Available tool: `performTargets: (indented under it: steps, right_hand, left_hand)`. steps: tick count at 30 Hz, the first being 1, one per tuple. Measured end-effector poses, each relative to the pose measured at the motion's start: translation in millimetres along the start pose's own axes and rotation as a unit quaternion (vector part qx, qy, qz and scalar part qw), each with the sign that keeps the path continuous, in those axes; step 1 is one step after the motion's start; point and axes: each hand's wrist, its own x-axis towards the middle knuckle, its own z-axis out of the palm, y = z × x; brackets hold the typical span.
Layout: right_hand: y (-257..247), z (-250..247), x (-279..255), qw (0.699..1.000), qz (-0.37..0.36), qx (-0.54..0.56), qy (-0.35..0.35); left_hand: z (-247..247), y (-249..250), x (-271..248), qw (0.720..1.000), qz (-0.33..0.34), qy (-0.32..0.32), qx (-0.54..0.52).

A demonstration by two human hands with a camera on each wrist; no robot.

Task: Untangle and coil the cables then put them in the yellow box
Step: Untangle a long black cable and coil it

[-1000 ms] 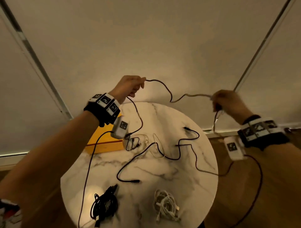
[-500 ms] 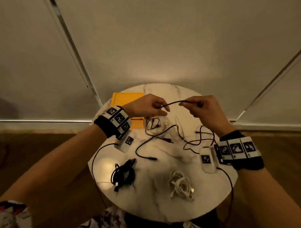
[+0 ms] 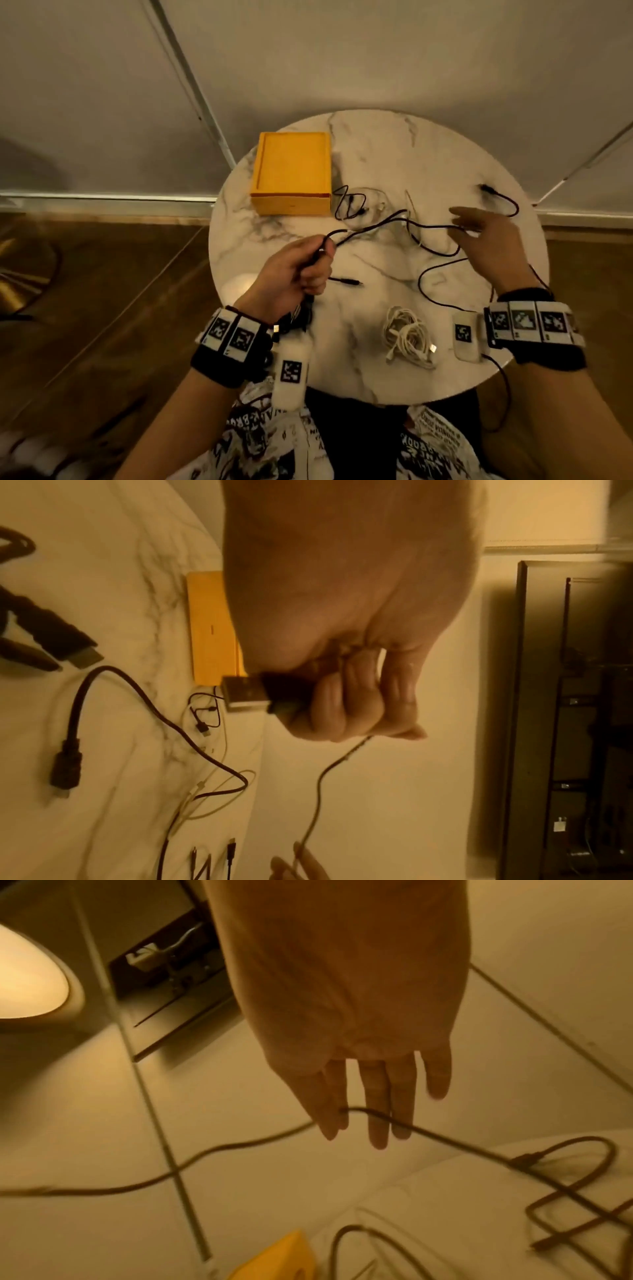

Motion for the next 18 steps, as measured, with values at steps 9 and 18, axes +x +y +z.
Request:
performTargets:
  steps: [9,18]
  right_hand:
    - [-74,76,-61,0.946,-0.163,0.240,-0.146]
    - [-52,60,-64,0.907,-0.048,0.394,-0.144]
  left_hand:
    - [37,-12,5,0.996,-0.014,-0.071,-0.046]
    - [22,-26,-5,0.949,-0.020,-0.156,-0.273]
